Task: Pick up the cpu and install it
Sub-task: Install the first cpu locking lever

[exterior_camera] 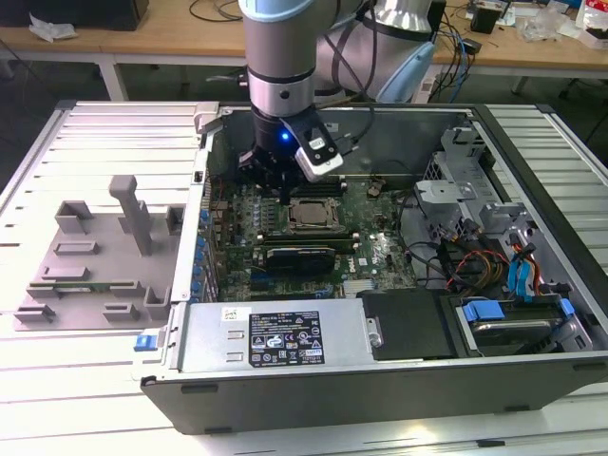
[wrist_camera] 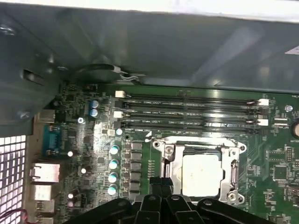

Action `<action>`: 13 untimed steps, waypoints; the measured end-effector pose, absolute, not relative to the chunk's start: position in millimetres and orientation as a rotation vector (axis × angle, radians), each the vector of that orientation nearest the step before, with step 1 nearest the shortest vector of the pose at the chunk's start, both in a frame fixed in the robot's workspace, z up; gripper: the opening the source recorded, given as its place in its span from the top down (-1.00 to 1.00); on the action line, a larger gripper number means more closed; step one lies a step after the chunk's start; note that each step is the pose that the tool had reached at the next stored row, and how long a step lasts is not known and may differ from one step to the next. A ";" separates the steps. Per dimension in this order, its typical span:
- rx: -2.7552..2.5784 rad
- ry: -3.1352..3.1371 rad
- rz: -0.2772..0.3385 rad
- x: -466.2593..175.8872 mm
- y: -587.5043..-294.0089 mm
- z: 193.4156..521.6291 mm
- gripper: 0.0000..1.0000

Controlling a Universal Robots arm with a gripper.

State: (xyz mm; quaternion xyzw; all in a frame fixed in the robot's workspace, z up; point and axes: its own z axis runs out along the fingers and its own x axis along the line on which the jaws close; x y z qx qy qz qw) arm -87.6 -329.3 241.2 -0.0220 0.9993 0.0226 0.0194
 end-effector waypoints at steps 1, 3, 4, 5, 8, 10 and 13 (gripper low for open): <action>-0.068 3.101 0.070 -87.7 -329.4 247.2 0.79; -0.068 3.101 0.070 -87.8 -329.3 258.9 0.79; -0.068 3.101 0.070 -87.8 -329.3 263.0 0.79; -0.068 3.101 0.070 -87.8 -329.3 265.4 0.79; -0.068 3.100 0.070 -94.3 -329.2 268.9 0.79; -0.068 3.099 0.070 -99.8 -329.0 268.9 0.79; -0.069 3.095 0.119 -106.6 -329.0 268.9 0.79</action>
